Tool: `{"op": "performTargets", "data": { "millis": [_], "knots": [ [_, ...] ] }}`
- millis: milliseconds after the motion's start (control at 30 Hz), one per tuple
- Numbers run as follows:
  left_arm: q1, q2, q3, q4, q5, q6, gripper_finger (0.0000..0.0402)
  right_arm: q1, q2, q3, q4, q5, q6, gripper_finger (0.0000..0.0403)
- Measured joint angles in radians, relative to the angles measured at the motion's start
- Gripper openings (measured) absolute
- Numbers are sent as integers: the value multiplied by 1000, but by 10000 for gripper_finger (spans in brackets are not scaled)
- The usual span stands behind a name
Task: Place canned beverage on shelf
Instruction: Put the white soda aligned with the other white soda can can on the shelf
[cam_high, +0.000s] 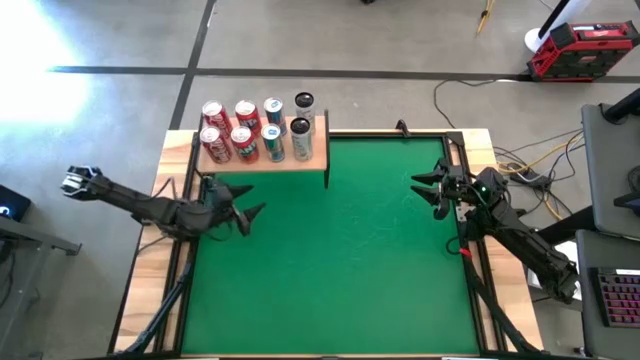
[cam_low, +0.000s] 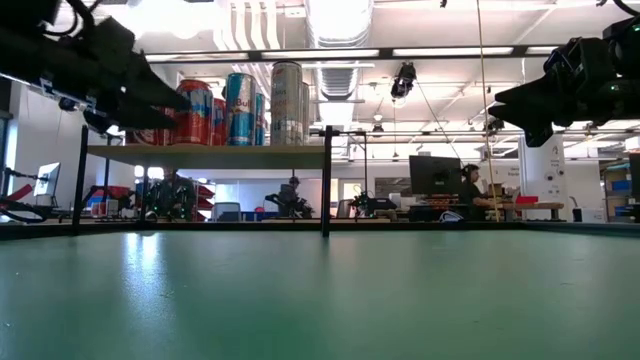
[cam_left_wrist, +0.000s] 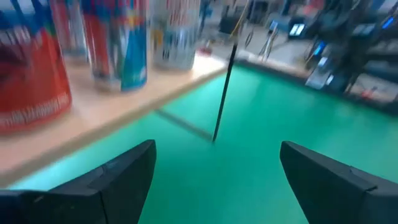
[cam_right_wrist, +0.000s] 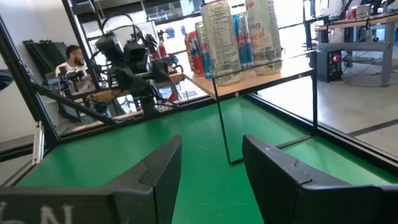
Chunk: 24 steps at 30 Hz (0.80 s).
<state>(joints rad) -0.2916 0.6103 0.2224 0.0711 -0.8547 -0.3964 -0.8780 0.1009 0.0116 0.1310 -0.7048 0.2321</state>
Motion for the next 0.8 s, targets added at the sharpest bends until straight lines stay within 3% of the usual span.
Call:
{"op": "performTargets", "data": {
  "millis": [200,400,567,800],
  "knots": [
    [0,-120,-130,229,0,150,327,0,0,0,0,0,0,162],
    [0,-153,-199,242,0,44,327,0,0,0,0,0,0,162],
    [0,-100,-169,247,-1,-18,327,0,0,0,0,0,0,162],
    [1,23,-28,246,-53,45,327,0,0,0,0,0,0,162]
  ]
}}
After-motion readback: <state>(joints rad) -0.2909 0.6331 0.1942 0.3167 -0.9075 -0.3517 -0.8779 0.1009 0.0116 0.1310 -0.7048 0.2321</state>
